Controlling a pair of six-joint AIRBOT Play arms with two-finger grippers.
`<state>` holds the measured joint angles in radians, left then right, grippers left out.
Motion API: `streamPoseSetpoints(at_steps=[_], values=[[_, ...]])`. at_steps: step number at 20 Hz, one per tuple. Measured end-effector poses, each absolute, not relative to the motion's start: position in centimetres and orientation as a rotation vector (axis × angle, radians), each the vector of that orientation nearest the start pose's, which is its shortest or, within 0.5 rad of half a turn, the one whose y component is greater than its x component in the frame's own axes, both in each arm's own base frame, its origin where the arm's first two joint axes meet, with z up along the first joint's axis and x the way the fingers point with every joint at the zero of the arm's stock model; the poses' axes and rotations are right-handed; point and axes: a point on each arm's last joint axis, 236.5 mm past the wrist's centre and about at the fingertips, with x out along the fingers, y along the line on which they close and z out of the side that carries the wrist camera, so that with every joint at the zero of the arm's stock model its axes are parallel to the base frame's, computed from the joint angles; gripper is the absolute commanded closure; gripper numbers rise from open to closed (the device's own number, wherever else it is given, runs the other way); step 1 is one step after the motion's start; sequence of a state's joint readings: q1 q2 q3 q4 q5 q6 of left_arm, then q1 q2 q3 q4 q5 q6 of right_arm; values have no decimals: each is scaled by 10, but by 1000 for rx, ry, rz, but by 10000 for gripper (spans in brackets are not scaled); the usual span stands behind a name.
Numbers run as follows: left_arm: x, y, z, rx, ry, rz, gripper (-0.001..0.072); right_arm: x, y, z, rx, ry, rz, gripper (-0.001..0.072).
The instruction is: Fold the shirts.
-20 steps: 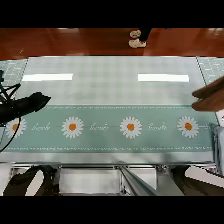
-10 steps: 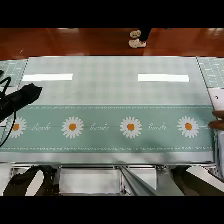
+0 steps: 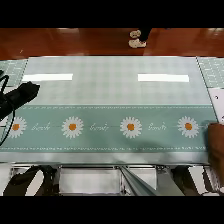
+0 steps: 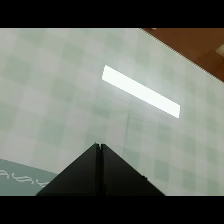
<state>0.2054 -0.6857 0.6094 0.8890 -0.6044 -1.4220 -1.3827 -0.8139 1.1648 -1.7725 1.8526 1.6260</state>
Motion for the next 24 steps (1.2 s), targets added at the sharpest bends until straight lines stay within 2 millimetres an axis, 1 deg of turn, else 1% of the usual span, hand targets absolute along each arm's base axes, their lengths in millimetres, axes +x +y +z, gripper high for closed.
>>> streamPoseSetpoints(at_steps=[1,2,3,4,5,6,7,8,9,10,11,12,13,14,15,16,17,18,19,21,24], values=[[356,-12,96,-588,574,-33,681,-13,-192,116,998,1324,-1343,349],[357,-11,97,-584,570,-33,681,-14,-190,113,995,1339,-1347,497],[358,-10,99,-579,561,-31,681,-8,-191,109,990,1342,-1329,635],[361,-8,104,-572,544,-28,681,6,-196,105,980,1325,-1286,689],[364,-7,109,-561,532,-30,682,31,-203,101,968,1286,-1204,690],[368,-6,118,-546,518,-38,682,66,-209,100,950,1231,-1091,690],[374,-7,129,-532,509,-52,682,113,-213,103,922,1162,-949,690],[380,-9,141,-518,509,-71,681,163,-213,111,879,1095,-808,690],[386,-13,153,-505,518,-98,682,216,-203,123,822,1039,-656,690],[394,-20,166,-490,527,-132,682,273,-182,137,750,995,-489,690],[401,-28,177,-477,544,-168,682,323,-150,148,666,974,-335,690],[408,-39,181,-459,580,-214,682,364,-114,153,587,972,-205,690],[417,-52,179,-438,626,-254,682,397,-70,150,503,996,-85,690],[422,-65,167,-409,693,-290,682,417,-33,137,421,1046,-5,691],[425,-76,147,-384,777,-312,682,427,0,113,336,1126,43,691],[426,-84,126,-370,861,-321,682,429,20,87,259,1215,51,691],[426,-91,109,-357,931,-326,682,425,33,62,181,1308,46,690],[425,-96,93,-346,993,-328,682,420,41,44,132,1376,37,690],[424,-98,81,-337,1035,-326,681,415,46,30,93,1434,23,690],[422,-102,66,-321,1094,-325,681,410,50,14,41,1494,-17,690],[419,-103,54,-295,1138,-331,682,409,53,4,12,1521,-47,690]])
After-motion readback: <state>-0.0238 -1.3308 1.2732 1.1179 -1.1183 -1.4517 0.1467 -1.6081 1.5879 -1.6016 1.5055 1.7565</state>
